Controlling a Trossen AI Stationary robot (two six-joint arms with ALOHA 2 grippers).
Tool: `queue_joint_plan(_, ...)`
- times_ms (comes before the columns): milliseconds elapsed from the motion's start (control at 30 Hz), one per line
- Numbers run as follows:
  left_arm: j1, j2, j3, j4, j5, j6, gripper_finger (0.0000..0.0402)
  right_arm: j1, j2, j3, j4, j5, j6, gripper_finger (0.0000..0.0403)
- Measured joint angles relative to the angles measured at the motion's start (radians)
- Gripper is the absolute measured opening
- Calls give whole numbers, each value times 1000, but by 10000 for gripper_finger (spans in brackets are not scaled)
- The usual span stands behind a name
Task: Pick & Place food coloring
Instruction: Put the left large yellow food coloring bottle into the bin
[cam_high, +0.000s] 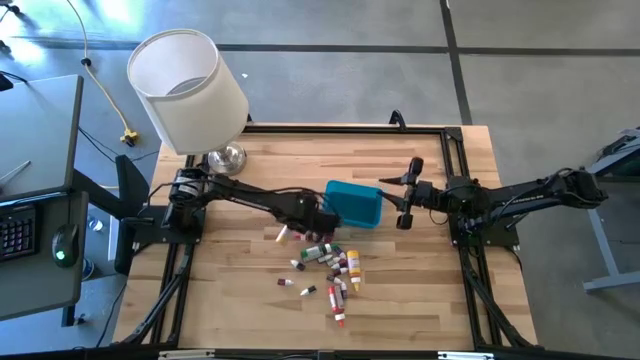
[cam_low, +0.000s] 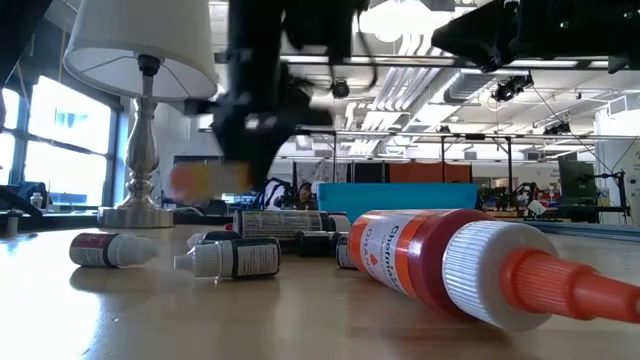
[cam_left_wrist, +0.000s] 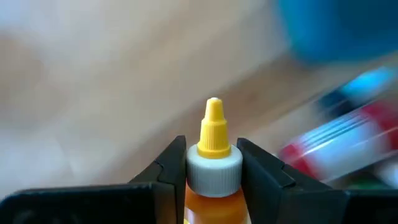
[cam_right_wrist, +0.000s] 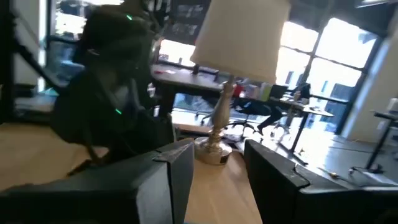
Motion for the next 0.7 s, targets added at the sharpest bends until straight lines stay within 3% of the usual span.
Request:
queue_joint_plan(100,-23,-4,121,-28,-159,65,100,14,-60,0,-26,60,-7,132)
queue_joint_plan(267,-99,-6,308,-129,-535,91,101,61,-215,0,-150,154,-59,127)
queue_joint_plan(433,-192,-7,350,-134,-891,66,102,102,-352,0,-257,193,-46,124)
queue_joint_plan(500,-215,-7,323,-128,-961,17,102,112,-388,0,-290,194,-30,124)
queue_joint_plan(700,-196,-6,136,45,-943,-67,102,125,-421,0,-327,193,25,124)
